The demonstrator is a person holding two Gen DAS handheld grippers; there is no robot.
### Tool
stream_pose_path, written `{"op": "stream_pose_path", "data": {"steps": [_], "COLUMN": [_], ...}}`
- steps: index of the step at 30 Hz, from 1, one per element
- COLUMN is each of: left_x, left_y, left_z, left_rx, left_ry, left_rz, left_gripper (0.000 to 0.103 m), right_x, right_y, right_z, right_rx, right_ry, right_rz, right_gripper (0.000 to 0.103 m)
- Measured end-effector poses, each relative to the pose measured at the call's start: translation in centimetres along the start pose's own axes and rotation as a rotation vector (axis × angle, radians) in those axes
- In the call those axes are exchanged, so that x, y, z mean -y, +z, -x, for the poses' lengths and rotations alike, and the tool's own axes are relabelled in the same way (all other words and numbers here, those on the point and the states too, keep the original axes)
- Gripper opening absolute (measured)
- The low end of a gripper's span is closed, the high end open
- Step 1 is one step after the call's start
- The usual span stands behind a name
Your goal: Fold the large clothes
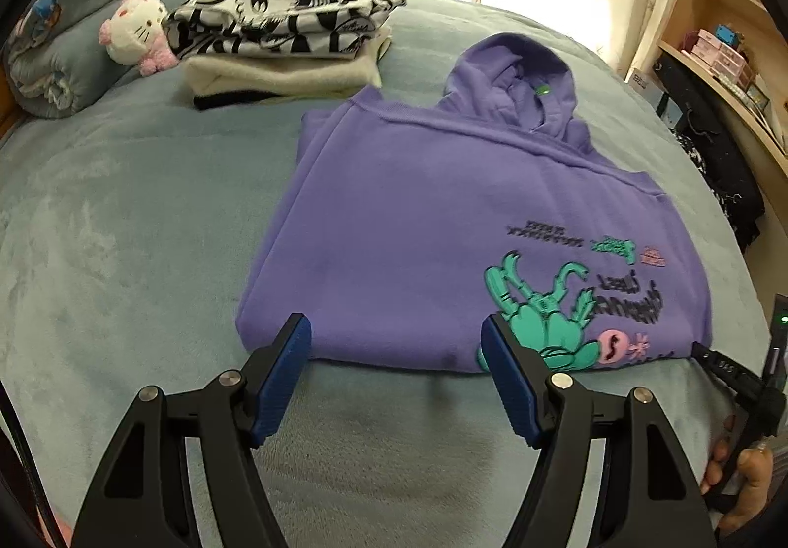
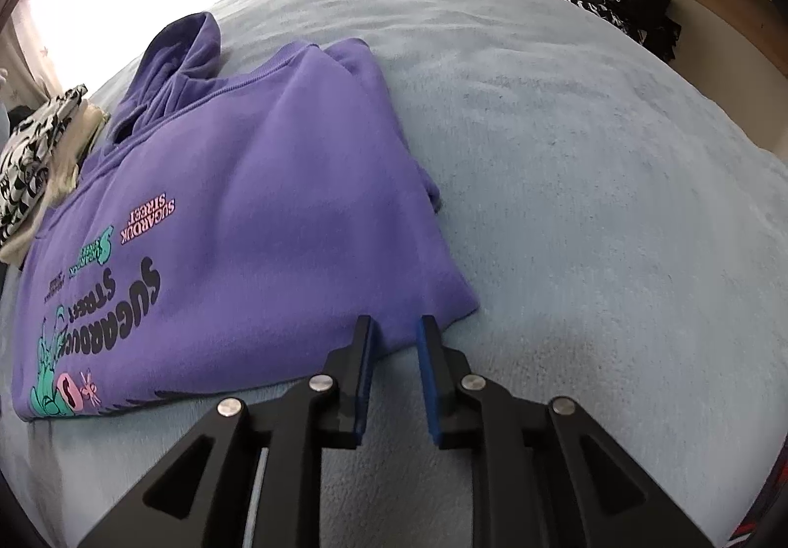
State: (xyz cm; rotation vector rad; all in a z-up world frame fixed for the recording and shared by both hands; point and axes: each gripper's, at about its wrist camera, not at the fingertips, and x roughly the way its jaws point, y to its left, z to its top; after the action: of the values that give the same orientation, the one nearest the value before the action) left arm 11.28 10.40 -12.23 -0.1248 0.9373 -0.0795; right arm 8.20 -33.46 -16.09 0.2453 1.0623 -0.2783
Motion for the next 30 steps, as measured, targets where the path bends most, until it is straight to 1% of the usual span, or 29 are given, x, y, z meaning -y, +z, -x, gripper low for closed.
{"op": "stream_pose_path", "data": {"steps": [2,3,5,8,10,11,14,16,19,20,23,25,28,30], "left_x": [0.4,0.6,1.1,2.0,2.7,2.9,3.6,4.1,4.8,5.1,5.9,6.1,6.0,6.0], "left_y": [0.6,1.0,1.6,3.0,4.1,4.7,6.9,8.7,11.3,12.0,14.8,17.2,20.8,23.3], "left_z": [0.7,1.0,1.5,2.2,2.4,2.5,2.3,1.9,0.6,0.2,-1.3,-2.4,-3.9,-5.0], "left_rx": [0.005,0.01,0.02,0.035,0.042,0.047,0.059,0.058,0.037,0.032,0.019,0.009,0.006,0.006], "left_ry": [-0.003,-0.004,0.001,0.022,0.038,0.043,0.055,0.043,0.014,0.014,0.02,0.021,0.039,0.036], "left_rz": [-0.015,-0.024,-0.044,-0.089,-0.119,-0.131,-0.171,-0.191,-0.227,-0.238,-0.278,-0.294,-0.297,-0.294], "left_gripper": [0.073,0.075,0.077,0.078,0.078,0.078,0.078,0.078,0.078,0.078,0.078,0.078,0.078,0.078], "right_x": [-0.4,-0.5,-0.5,-0.8,-1.2,-1.7,-3.2,-4.2,-6.0,-6.4,-8.4,-9.3,-10.6,-11.4], "right_y": [0.0,-0.1,-0.1,0.0,0.3,0.6,2.2,3.6,7.0,7.9,11.9,14.3,18.2,20.5], "right_z": [0.0,0.0,0.3,0.8,1.3,1.7,2.8,3.6,4.9,5.2,6.3,6.7,7.2,7.1], "right_rx": [-0.023,-0.033,-0.054,-0.099,-0.121,-0.125,-0.104,-0.085,-0.033,-0.023,0.023,0.054,0.088,0.112], "right_ry": [-0.015,-0.02,-0.014,0.028,0.088,0.117,0.143,0.158,0.185,0.191,0.215,0.22,0.247,0.262], "right_rz": [0.012,0.011,-0.004,-0.012,-0.017,-0.012,0.031,0.057,0.106,0.118,0.176,0.194,0.204,0.206], "right_gripper": [0.022,0.025,0.03,0.035,0.039,0.04,0.041,0.041,0.042,0.042,0.042,0.042,0.042,0.043]}}
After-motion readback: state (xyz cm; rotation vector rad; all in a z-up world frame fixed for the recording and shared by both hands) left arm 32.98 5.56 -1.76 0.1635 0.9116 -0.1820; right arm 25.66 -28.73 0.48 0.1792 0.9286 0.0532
